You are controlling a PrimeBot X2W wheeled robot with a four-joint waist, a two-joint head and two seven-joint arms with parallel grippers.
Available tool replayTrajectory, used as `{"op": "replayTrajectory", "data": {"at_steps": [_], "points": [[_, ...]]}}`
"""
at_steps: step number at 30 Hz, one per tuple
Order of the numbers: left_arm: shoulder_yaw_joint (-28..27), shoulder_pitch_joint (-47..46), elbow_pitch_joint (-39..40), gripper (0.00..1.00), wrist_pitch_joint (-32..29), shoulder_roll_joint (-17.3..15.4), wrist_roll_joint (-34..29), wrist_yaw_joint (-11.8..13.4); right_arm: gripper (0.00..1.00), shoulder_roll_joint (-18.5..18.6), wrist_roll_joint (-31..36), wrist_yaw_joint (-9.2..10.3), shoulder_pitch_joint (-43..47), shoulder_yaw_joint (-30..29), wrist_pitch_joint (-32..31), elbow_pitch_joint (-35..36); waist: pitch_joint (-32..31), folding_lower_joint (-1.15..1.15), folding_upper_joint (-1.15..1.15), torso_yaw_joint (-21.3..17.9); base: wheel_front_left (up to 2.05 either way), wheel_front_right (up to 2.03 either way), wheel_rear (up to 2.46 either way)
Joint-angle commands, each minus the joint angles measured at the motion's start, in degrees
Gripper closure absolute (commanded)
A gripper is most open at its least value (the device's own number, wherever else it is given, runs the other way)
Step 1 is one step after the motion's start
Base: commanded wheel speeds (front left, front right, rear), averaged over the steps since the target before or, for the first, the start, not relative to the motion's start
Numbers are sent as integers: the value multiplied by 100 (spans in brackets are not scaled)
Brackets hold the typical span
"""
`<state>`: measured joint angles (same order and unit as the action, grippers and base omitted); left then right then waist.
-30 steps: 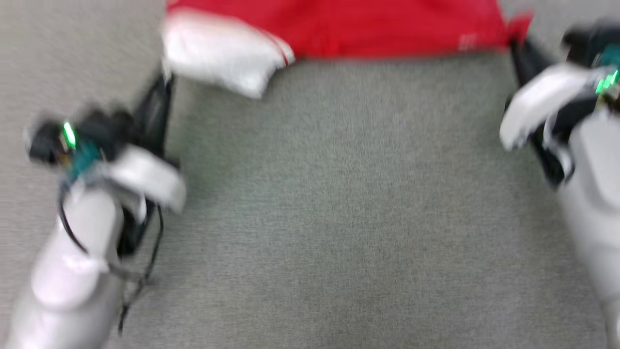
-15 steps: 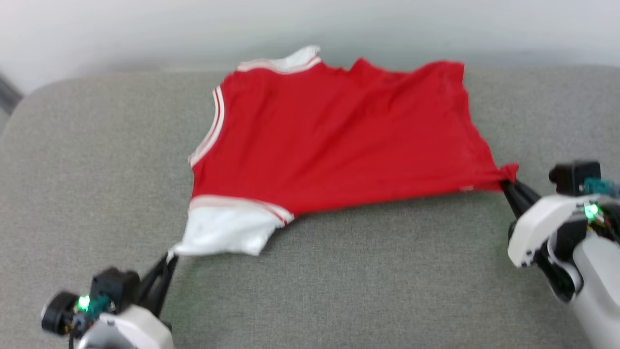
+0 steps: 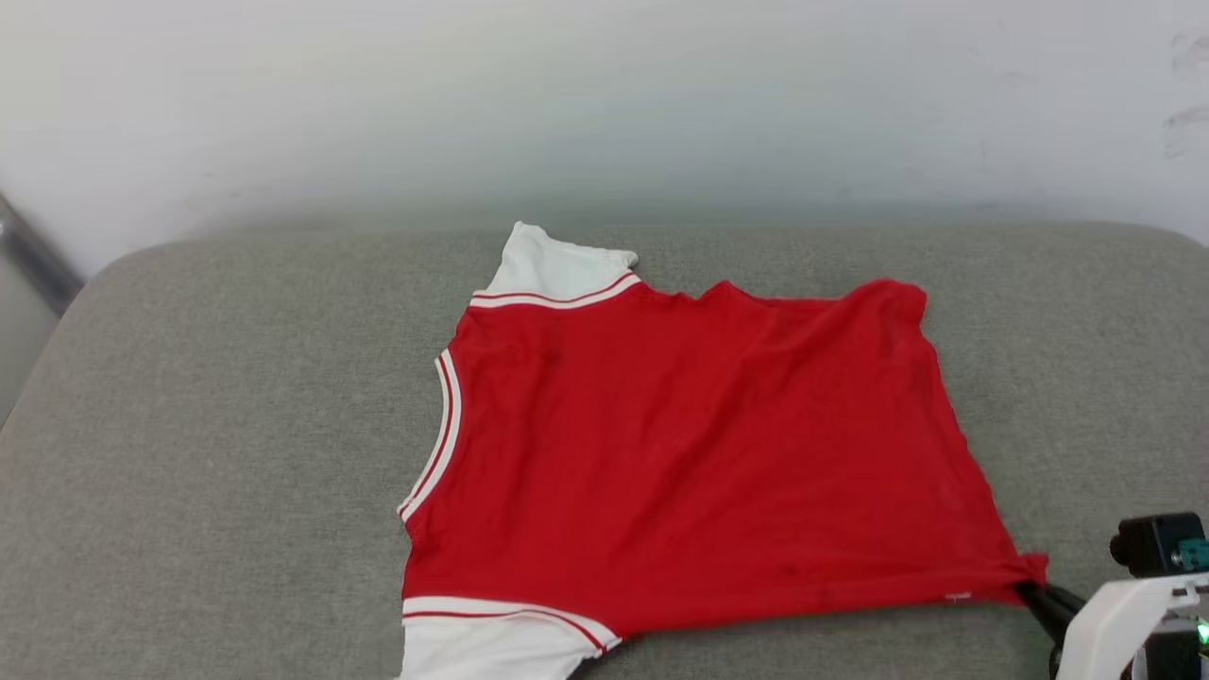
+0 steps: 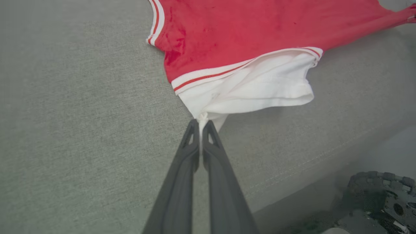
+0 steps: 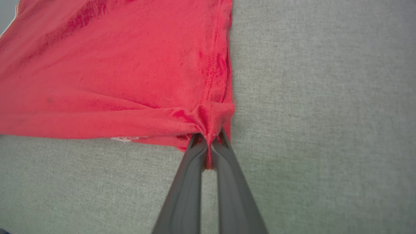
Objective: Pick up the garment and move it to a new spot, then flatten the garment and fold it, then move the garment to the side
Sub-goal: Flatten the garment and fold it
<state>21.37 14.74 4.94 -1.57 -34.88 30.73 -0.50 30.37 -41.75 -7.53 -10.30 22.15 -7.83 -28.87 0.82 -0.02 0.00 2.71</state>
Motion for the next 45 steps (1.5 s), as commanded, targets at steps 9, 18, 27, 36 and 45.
{"op": "replayTrajectory", "data": {"at_steps": [9, 18, 27, 36, 45], "points": [[190, 649, 485, 100, -449, -145, 402, -92, 100, 100, -227, 8, 1137, -550, -872, 1020, -124, 2, 0, -205, 0, 0, 0], [-119, 164, 657, 100, 102, -139, 347, -185, 100, -195, -49, 7, 1315, -1218, -1245, 1843, 104, 2, 0, -324, 0, 0, 0], [-415, -1002, 440, 100, 400, -86, 229, -266, 100, -399, 121, 7, 838, -1645, -1560, 2403, 676, 2, 0, -356, 0, 0, 0], [-281, -2167, -147, 100, 141, -135, 90, -434, 100, -537, 550, 7, -13, -1620, -1784, 2269, 1308, 2, 0, -449, 0, 0, 0], [-38, -2991, -1165, 100, 219, 106, -103, -498, 100, -667, 858, 7, -658, -1344, -1747, 1624, 1688, 2, 0, -414, 0, 0, 0]]}}
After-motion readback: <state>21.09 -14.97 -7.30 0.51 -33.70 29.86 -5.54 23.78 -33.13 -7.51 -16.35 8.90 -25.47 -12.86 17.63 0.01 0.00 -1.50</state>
